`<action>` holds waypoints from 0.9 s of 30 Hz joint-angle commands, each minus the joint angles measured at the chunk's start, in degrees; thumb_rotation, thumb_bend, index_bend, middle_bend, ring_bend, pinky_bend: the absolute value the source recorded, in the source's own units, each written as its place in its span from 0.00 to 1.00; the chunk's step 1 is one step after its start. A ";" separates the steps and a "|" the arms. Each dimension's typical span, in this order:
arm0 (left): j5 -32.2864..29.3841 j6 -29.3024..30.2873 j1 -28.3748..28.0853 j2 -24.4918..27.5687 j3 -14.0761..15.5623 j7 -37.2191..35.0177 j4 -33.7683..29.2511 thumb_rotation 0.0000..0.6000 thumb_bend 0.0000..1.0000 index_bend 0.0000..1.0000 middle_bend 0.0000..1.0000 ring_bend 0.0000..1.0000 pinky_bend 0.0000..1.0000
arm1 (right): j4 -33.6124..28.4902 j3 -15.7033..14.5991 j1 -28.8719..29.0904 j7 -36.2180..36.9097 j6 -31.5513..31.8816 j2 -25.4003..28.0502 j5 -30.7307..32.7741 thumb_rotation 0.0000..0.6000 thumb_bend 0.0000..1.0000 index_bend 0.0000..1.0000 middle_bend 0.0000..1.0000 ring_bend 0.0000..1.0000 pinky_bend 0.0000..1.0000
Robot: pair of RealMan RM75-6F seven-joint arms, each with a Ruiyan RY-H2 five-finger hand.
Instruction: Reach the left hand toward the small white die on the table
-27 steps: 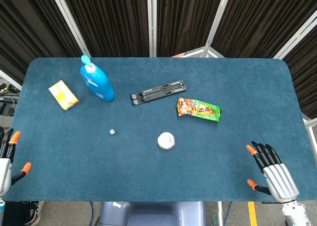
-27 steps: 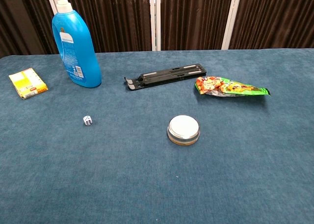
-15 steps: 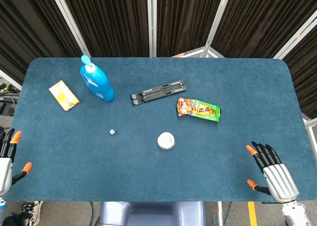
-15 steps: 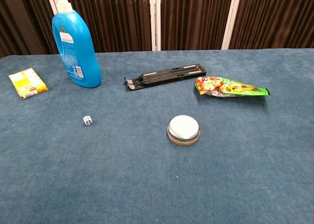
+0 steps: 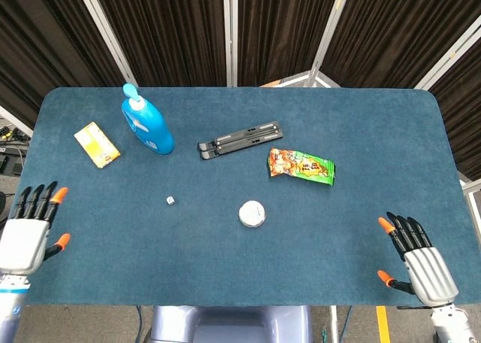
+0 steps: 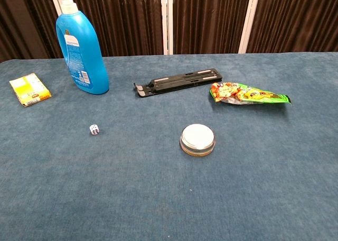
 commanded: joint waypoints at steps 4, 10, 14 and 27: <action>-2.71 -15.40 -10.97 -0.29 -2.72 1.92 2.24 1.00 0.23 0.23 0.00 0.00 0.00 | 0.09 0.20 0.08 0.50 -0.28 0.17 0.51 1.00 0.08 0.00 0.00 0.00 0.00; -2.16 -22.96 -18.62 -5.84 -3.71 5.12 9.45 1.00 0.25 0.30 0.00 0.00 0.00 | 0.21 0.37 0.07 0.63 -0.51 0.17 1.04 1.00 0.08 0.00 0.00 0.00 0.00; -2.60 -26.67 -22.35 -9.95 -3.95 6.02 13.46 1.00 0.26 0.33 0.00 0.00 0.00 | 0.30 0.64 0.07 0.95 -0.60 0.25 1.59 1.00 0.08 0.00 0.00 0.00 0.00; -6.09 -35.88 -30.92 -20.37 -3.96 10.35 22.88 1.00 0.26 0.38 0.00 0.00 0.00 | 0.79 1.25 0.24 2.66 -1.40 0.70 3.25 1.00 0.08 0.00 0.00 0.00 0.00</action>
